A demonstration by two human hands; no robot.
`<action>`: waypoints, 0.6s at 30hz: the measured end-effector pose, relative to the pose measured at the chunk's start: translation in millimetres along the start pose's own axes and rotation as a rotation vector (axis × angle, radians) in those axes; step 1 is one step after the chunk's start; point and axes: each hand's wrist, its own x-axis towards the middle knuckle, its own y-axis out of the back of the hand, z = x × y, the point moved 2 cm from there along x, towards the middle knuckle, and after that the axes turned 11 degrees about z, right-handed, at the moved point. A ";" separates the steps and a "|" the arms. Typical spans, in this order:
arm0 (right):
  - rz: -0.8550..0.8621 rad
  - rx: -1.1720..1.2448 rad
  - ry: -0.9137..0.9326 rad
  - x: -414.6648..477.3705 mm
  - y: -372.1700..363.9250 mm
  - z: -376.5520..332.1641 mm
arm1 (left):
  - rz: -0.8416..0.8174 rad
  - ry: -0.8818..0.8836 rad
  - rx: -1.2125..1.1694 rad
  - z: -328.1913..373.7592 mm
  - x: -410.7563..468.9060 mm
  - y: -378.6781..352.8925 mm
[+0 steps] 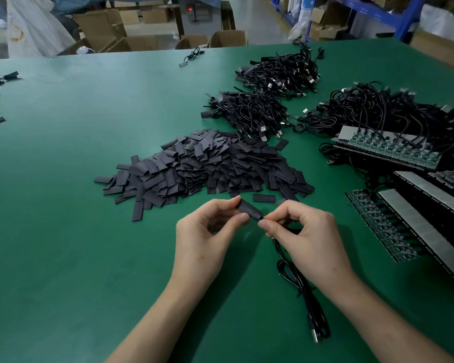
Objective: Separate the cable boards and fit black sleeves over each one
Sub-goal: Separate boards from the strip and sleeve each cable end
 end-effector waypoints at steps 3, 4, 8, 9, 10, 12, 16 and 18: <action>-0.010 -0.005 0.012 -0.3 -1.3 -2.8 | 0.011 0.023 -0.081 0.1 -0.3 -1.2; -0.014 -0.005 0.018 -0.8 -2.4 -3.4 | 0.023 0.024 -0.105 -0.1 -0.5 -0.7; -0.007 -0.007 0.035 -2.1 -4.4 -3.1 | 0.046 0.035 -0.152 0.7 -0.9 0.8; -0.003 -0.015 0.038 -2.3 -4.3 -2.5 | 0.049 0.042 -0.164 1.3 -0.8 0.8; 0.000 -0.025 0.043 -2.2 -4.1 -2.1 | 0.049 0.050 -0.177 1.7 -0.8 0.7; 0.005 -0.039 0.054 -2.5 -3.7 -1.7 | 0.037 0.072 -0.200 2.3 -0.9 -0.5; -0.006 -0.058 0.096 -0.8 -1.8 -3.4 | 0.028 0.093 -0.237 3.0 0.4 -0.6; -0.081 -0.150 0.176 3.3 2.6 -3.8 | 0.055 0.097 -0.294 3.9 2.8 2.4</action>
